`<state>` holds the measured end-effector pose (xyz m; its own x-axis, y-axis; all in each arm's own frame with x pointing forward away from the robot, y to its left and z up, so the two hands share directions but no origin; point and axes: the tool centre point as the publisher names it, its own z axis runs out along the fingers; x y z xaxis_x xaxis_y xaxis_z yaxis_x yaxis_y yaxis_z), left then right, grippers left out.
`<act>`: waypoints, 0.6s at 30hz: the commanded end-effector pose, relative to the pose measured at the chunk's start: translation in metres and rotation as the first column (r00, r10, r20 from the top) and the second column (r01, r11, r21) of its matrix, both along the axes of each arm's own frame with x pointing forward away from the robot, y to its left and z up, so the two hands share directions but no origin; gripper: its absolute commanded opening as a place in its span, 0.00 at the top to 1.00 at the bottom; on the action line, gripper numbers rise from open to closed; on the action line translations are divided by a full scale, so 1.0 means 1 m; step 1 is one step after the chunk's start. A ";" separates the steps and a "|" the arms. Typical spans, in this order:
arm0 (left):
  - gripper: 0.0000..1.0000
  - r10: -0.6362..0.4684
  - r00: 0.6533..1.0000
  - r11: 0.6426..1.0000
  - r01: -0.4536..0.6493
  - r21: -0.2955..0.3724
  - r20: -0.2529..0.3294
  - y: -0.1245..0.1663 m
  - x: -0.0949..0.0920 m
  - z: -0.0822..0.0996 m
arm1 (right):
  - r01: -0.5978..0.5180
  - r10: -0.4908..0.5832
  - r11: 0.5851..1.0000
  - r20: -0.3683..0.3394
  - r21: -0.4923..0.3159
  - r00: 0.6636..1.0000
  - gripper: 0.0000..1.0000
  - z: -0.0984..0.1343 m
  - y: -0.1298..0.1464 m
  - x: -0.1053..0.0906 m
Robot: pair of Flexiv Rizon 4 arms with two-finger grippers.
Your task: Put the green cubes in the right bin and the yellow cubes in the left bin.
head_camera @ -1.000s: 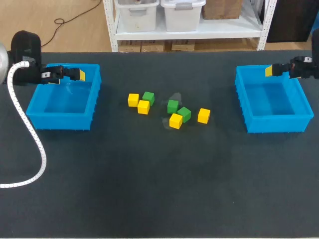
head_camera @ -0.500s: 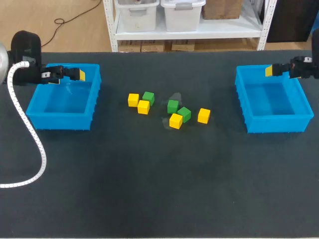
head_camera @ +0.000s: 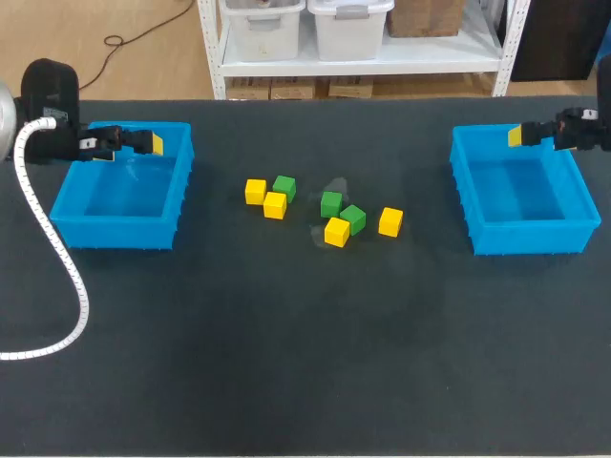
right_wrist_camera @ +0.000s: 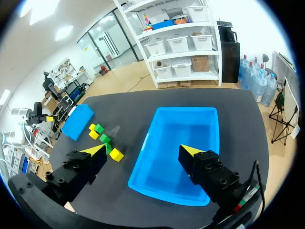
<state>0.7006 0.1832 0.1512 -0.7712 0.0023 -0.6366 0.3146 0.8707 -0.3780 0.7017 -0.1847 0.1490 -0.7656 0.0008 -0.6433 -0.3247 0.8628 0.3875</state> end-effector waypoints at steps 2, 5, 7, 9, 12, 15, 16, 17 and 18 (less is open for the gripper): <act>0.00 -0.004 1.000 1.000 0.004 -0.008 0.007 0.002 -0.001 -0.001 | 0.001 -0.001 1.000 0.000 -0.002 1.000 0.00 0.000 0.000 -0.001; 0.00 -0.004 1.000 1.000 0.004 -0.008 0.007 0.002 -0.001 -0.001 | 0.001 -0.001 1.000 0.000 -0.002 1.000 0.00 0.000 0.000 -0.001; 0.00 -0.004 1.000 1.000 0.004 -0.008 0.007 0.002 -0.001 -0.001 | 0.001 -0.001 1.000 0.000 -0.002 1.000 0.00 0.000 0.000 -0.001; 0.00 -0.004 1.000 1.000 0.004 -0.008 0.007 0.002 -0.001 -0.001 | 0.001 -0.001 1.000 0.000 -0.002 1.000 0.00 0.000 0.000 -0.001; 0.00 -0.004 1.000 1.000 0.004 -0.008 0.007 0.002 -0.001 -0.001 | 0.001 -0.001 1.000 0.000 -0.002 1.000 0.00 0.000 0.000 -0.001; 0.00 -0.004 1.000 1.000 0.004 -0.008 0.007 0.002 -0.001 -0.001 | 0.001 -0.001 1.000 0.000 -0.002 1.000 0.00 0.000 0.000 -0.001; 0.00 -0.004 1.000 1.000 0.004 -0.008 0.007 0.002 -0.001 -0.001 | -0.011 0.011 0.999 0.001 -0.039 1.000 0.00 0.003 0.001 0.003; 0.00 -0.004 1.000 1.000 0.004 -0.008 0.007 0.002 -0.001 -0.001 | -0.029 0.029 0.998 0.000 -0.056 1.000 0.00 0.007 0.003 0.006; 0.00 -0.004 1.000 1.000 0.004 -0.008 0.007 0.002 -0.001 -0.001 | -0.044 0.044 0.996 -0.002 -0.083 0.999 0.00 0.010 0.007 0.008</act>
<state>0.7006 0.1832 0.1512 -0.7712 0.0023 -0.6366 0.3146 0.8707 -0.3780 0.7032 -0.1831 0.1501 -0.7500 -0.0553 -0.6591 -0.3685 0.8625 0.3469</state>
